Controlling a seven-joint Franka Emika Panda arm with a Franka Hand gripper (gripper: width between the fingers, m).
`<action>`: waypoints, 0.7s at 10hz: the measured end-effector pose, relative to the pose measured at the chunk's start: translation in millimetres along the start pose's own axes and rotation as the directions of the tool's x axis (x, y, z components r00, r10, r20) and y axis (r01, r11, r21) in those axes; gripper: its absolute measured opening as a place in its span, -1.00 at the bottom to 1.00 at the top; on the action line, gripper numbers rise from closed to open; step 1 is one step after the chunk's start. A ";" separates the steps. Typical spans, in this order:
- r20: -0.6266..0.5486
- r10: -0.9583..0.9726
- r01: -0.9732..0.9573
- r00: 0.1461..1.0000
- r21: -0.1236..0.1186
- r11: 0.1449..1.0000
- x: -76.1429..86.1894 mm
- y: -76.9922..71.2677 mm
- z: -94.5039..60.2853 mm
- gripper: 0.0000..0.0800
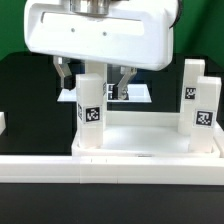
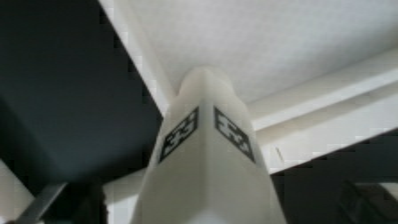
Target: Assemble desk
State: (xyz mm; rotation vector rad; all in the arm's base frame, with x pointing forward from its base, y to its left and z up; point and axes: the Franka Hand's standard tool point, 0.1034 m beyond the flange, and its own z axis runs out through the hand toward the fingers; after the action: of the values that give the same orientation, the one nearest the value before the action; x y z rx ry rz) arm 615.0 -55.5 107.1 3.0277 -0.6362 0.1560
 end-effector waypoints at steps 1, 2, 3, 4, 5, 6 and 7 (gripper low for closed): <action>0.000 -0.093 0.093 0.996 -0.001 0.996 0.0 0.0 0.0 0.62; 0.000 -0.156 0.156 0.988 -0.002 0.988 -0.1 -0.5 0.0 0.62; 0.000 -0.213 0.213 0.977 -0.002 0.977 -0.1 -0.4 0.0 0.62; 0.000 -0.300 0.300 0.954 -0.004 0.954 0.1 -0.1 0.0 0.62; 0.000 -0.346 0.346 0.938 -0.006 0.938 0.1 0.0 0.0 0.62; -0.003 -0.474 0.474 0.881 -0.022 0.880 0.9 0.9 0.3 0.62; -0.002 -0.518 0.518 0.856 -0.023 0.855 1.0 1.0 0.4 0.62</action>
Offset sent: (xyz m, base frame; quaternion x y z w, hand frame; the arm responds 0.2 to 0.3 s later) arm 0.0020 0.0036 0.0006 0.0029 0.0068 -0.2238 0.9746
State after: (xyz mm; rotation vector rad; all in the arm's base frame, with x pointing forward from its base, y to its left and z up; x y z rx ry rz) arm 615.5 -56.8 106.8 3.0397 0.1965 0.1361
